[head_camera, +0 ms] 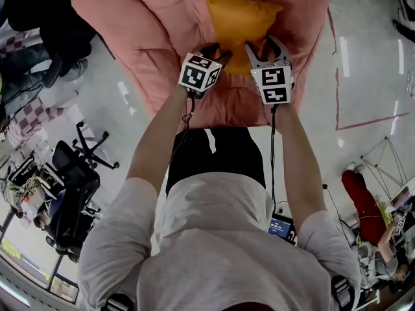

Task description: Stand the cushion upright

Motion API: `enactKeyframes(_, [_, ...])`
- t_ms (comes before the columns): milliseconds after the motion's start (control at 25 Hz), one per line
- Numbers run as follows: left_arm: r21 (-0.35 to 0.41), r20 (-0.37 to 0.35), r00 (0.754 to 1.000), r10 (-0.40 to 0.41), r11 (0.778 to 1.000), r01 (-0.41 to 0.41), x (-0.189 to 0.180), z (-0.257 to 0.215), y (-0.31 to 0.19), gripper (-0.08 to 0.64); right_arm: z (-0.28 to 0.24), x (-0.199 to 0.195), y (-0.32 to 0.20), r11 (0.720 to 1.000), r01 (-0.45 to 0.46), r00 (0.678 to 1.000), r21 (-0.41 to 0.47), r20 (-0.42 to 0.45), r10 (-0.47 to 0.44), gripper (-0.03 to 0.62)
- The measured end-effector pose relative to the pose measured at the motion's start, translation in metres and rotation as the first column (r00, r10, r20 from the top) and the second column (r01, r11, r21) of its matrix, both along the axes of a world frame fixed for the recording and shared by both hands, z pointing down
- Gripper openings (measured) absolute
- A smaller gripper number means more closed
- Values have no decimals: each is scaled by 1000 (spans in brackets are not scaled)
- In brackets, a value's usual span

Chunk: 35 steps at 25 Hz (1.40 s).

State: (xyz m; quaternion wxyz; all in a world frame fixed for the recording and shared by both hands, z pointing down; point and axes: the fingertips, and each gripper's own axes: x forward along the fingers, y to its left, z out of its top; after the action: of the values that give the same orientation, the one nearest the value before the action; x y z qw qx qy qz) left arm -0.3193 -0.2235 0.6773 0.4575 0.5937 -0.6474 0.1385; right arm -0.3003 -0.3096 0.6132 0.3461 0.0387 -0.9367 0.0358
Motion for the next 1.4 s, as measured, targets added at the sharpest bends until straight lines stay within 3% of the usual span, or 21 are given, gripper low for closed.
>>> enactKeyframes(400, [1, 11, 1000, -7, 1000, 7, -3, 13, 0, 184, 13, -1, 1, 1000, -21, 1000, -5, 11, 21, 249])
enactKeyframes(720, [-72, -1, 999, -54, 996, 54, -6, 25, -4, 184, 21, -2, -2, 999, -49, 999, -21, 5, 49, 249])
enactKeyframes(920, [-92, -54, 993, -107, 991, 102, -5, 24, 0, 186, 20, 1, -3, 995, -80, 997, -60, -12, 79, 249])
enactKeyframes(1080, [-107, -28, 991, -132, 986, 128, -9, 17, 8, 186, 17, 4, -2, 994, -97, 995, -57, -33, 95, 249])
enactKeyframes(1240, [-84, 19, 983, -183, 979, 184, -12, -4, 21, 186, 7, 19, -1, 989, -145, 989, -40, -43, 143, 249])
enactKeyframes(1400, [-44, 16, 975, -220, 974, 220, -6, -27, 38, 186, -14, 34, 12, 980, -194, 981, -42, -16, 193, 249])
